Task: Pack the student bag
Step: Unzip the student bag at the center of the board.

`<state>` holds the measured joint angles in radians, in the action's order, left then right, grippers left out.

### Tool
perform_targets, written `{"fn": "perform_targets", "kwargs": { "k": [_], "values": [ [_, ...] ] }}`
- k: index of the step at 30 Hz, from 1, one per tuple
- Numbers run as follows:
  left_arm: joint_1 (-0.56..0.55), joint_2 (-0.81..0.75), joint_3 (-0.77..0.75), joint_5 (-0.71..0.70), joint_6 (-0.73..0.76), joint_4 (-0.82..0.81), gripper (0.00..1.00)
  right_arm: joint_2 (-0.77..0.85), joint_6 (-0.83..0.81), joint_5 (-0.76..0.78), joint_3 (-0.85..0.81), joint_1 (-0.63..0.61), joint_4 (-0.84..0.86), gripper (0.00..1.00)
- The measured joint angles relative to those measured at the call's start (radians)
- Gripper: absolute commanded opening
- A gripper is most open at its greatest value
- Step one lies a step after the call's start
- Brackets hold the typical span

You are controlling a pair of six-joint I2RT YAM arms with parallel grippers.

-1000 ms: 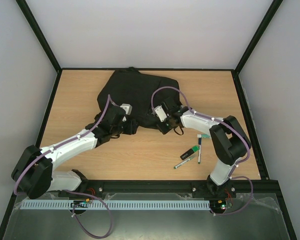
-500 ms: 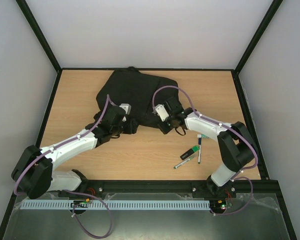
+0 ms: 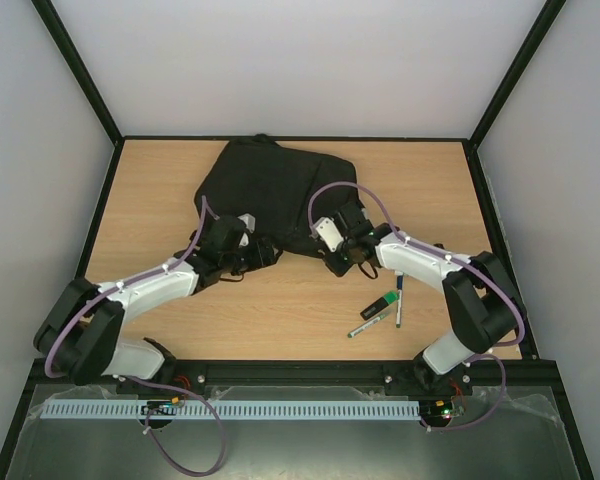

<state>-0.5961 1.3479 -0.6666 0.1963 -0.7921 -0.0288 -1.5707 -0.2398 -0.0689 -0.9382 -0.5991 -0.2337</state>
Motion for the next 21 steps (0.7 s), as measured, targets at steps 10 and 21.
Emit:
{"fn": "perform_targets", "kwargs": {
  "k": [10, 21],
  "values": [
    [-0.001, 0.109, -0.006, 0.071, -0.154, -0.122, 0.79, 0.004, -0.019, 0.010, 0.040, 0.000, 0.023, 0.01],
    [-0.006, 0.224, -0.059, 0.032, -0.276, -0.200, 0.75, -0.064, -0.025, 0.018, 0.038, 0.000, 0.079, 0.01]
  ]
}}
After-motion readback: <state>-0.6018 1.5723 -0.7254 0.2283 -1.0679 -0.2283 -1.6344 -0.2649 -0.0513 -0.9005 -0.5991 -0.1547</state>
